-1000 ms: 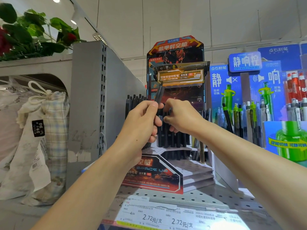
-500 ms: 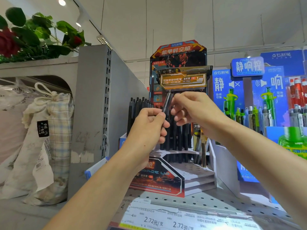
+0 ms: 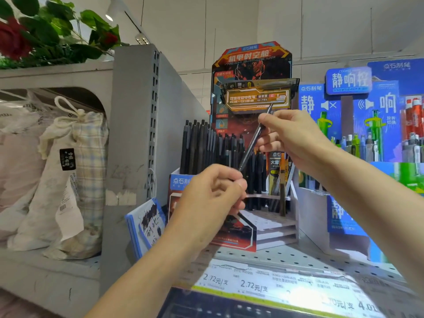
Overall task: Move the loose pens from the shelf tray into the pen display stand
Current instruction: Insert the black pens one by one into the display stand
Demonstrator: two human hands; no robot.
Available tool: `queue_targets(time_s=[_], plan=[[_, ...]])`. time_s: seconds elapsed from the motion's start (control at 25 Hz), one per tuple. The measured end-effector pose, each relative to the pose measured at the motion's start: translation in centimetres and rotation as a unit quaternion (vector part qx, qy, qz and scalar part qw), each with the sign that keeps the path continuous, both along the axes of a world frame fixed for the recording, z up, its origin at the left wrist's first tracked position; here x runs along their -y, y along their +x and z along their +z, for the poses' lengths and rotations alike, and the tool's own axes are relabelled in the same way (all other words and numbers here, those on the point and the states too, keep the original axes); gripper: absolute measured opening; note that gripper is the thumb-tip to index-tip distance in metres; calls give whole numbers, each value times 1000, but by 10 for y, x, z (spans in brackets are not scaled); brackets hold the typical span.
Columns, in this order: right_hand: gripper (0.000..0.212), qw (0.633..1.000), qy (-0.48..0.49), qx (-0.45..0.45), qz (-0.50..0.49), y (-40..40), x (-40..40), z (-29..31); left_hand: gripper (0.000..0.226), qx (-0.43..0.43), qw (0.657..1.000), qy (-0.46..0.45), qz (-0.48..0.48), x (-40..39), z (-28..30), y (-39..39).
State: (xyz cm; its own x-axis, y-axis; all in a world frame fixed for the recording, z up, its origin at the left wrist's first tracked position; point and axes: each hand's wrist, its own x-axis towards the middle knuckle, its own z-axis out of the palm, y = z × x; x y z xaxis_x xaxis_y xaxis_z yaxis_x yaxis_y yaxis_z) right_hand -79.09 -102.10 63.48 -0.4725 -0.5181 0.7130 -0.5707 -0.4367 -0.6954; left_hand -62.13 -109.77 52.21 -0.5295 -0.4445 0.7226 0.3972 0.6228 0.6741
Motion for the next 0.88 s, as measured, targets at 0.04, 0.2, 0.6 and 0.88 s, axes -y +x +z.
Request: queue_targets(time_s=[0.04,0.2,0.6,0.88], plan=[[16,1000,-2,-5,-24,-3,3,-3,5,15,999,-40,13,-2,-9,5],[9,988,3,-87,-128,-7,17,-19,8,95,992,-84,-1,-11,-35,9],[14,944,37,-216,-247,-8,28,-29,8,128,988,-80,-24,-12,-52,7],[22,940,66,-219,-254,-5,30,-26,6,134,988,-74,-22,-11,-53,8]])
